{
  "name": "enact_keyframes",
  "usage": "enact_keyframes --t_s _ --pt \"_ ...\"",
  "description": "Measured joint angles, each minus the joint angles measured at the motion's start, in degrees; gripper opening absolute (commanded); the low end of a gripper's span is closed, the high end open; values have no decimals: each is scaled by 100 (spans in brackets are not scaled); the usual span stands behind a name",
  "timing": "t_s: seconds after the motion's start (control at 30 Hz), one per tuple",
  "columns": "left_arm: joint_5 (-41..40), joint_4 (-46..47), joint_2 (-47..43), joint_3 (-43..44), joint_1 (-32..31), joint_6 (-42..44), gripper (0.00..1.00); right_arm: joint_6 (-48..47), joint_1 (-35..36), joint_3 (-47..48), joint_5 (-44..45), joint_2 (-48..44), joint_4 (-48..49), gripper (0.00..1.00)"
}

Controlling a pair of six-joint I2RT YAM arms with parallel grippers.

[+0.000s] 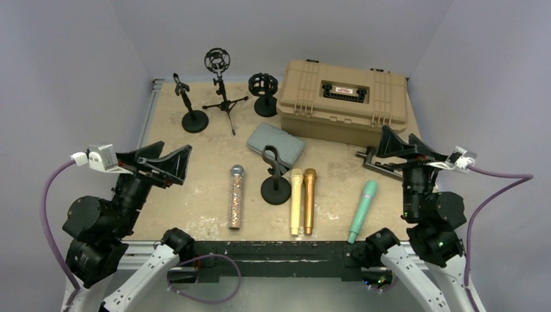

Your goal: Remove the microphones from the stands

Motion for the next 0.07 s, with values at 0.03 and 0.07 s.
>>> enact_keyframes --t_s 0.03,0.07 --pt "-9 2 0 -20 0 0 96 -2 0 0 15 0 4 98" --pt "-15 2 2 -37 0 -2 96 -2 0 0 33 4 -2 99"
